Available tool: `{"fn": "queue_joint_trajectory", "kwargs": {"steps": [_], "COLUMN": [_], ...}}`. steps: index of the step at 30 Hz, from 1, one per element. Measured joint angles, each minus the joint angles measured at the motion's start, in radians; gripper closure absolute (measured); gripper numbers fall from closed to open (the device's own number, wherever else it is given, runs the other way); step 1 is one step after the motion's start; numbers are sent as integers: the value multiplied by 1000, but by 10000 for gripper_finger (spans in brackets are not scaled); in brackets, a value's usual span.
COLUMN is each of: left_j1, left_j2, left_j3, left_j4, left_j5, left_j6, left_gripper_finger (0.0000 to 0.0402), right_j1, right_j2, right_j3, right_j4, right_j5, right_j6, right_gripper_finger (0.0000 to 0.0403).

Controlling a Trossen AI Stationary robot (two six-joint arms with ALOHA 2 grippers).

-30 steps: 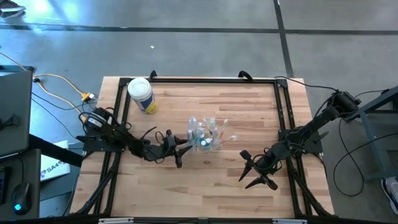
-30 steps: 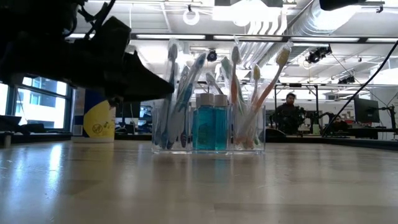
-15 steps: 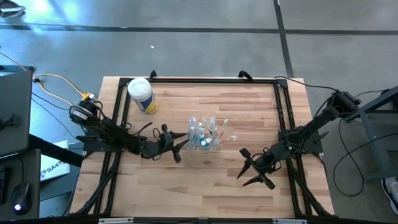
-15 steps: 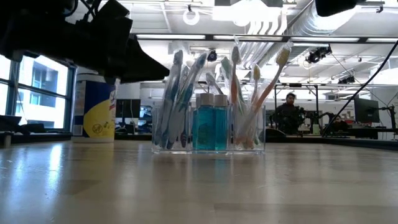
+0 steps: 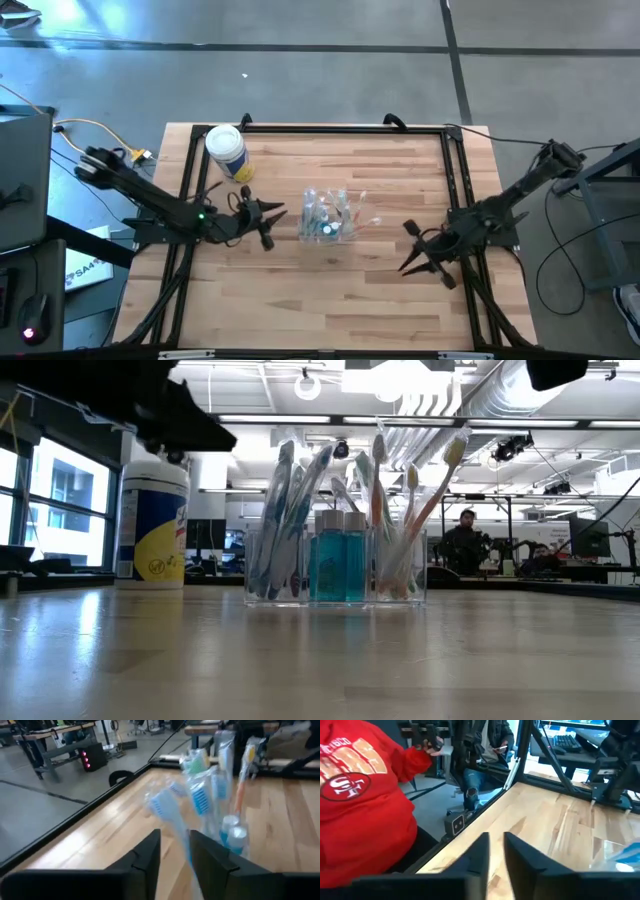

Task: Pick & Place toothbrushing station
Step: Return to Home Position

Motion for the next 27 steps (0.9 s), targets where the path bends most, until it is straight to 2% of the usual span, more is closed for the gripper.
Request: {"fn": "queue_joint_trajectory", "kwargs": {"steps": [3,6,9,15,18,21,27], "left_j1": [2,2,2,2,3,3,3], "left_j2": [-105,-214,-316,-497,-567,-641,-788], "left_j3": [0,0,0,0,-16,-64,-211], "left_j4": [-167,-331,-463,-647,-658,-655,-572], "left_j5": [12,53,79,157,185,224,283], "left_j6": [0,-2,-20,-24,-11,7,-5], "left_gripper_finger": [336,386,392,399,399,400,401], "right_j1": [-1,-14,-27,-76,-106,-145,-229], "right_j2": [-95,-201,-295,-426,-477,-516,-568], "right_j3": [0,0,-1,-76,-147,-212,-320], "right_j4": [-75,-155,-204,-188,-107,-41,69], "right_j5": [0,11,4,-19,-27,-78,-155], "right_j6": [1,-22,-44,-84,-91,-93,-30], "right_gripper_finger": [391,397,400,400,400,400,400]}}
